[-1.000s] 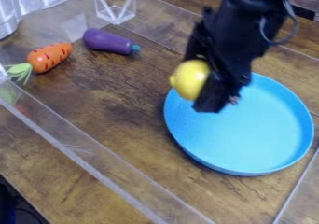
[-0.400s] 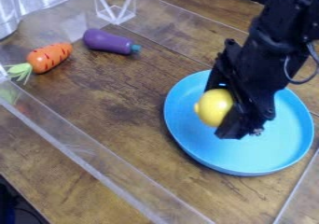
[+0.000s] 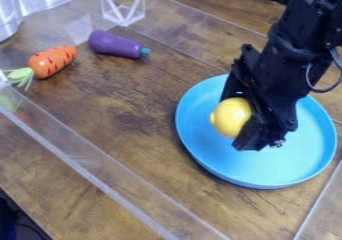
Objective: Put the lemon on the blue tray
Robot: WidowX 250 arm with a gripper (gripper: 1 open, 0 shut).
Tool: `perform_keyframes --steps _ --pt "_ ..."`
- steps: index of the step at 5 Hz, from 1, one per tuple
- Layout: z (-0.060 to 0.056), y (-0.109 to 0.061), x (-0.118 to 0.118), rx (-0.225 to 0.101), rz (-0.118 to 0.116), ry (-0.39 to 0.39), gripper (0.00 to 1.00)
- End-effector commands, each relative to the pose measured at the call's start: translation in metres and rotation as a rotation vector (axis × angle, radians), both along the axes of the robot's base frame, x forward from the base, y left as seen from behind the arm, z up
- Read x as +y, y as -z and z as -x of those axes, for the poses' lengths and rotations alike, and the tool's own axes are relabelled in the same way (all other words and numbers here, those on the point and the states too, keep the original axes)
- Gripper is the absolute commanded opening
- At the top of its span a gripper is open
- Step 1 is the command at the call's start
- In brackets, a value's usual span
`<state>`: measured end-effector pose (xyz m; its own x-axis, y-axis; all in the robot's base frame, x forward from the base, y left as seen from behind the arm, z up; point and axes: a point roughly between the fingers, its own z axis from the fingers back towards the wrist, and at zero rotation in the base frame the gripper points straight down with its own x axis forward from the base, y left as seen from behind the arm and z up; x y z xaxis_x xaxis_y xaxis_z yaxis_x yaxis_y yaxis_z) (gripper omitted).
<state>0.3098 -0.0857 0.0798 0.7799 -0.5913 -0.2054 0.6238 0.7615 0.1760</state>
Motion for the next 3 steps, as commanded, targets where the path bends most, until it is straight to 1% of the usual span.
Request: perform_keyframes --steps 1,2,3 --pt "-0.008 -0.020 0.009 -0.061 0.014 -0.041 0.00" --pt "-0.006 -0.025 0.019 -0.067 0.005 -0.082 0.00" --pt "-0.005 -0.029 0.023 -0.071 -0.001 -0.099 0.00"
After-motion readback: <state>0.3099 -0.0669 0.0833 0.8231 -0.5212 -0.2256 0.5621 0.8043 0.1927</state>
